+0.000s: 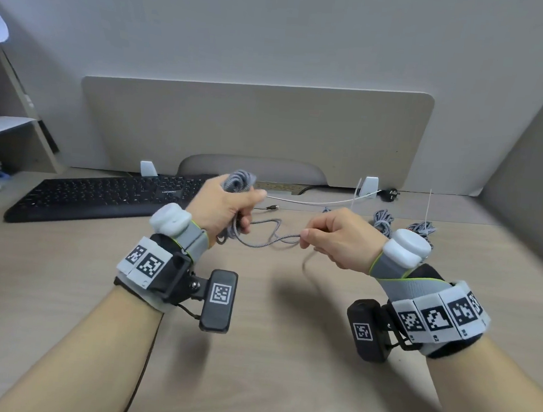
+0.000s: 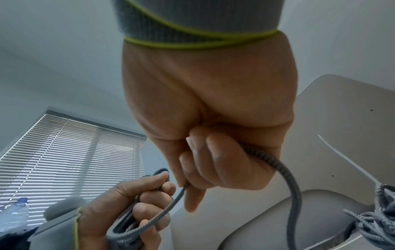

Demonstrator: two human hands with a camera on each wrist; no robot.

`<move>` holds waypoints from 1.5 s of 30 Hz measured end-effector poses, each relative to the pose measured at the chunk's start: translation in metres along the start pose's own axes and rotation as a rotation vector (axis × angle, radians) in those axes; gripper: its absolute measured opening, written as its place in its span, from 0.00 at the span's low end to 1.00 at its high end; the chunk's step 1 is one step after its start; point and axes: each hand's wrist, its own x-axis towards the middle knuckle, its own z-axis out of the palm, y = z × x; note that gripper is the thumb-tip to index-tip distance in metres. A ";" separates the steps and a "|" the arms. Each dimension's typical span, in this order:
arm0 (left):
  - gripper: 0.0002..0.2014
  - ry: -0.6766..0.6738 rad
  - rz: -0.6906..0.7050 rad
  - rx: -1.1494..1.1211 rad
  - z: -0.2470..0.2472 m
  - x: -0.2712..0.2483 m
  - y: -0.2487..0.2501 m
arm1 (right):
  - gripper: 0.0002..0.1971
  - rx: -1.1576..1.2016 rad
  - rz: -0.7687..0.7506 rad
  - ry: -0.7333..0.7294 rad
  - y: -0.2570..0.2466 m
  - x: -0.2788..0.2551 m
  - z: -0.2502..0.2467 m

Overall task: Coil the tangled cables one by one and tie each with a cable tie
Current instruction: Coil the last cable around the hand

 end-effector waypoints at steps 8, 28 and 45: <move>0.06 -0.309 -0.108 0.162 0.040 -0.023 -0.012 | 0.15 0.028 -0.013 0.046 0.002 0.004 -0.001; 0.07 0.170 0.021 0.008 0.005 0.008 -0.025 | 0.13 0.204 -0.017 0.071 -0.001 0.002 -0.005; 0.22 0.044 -0.019 -0.026 0.045 -0.005 -0.039 | 0.12 -0.029 -0.224 -0.044 -0.014 0.001 0.023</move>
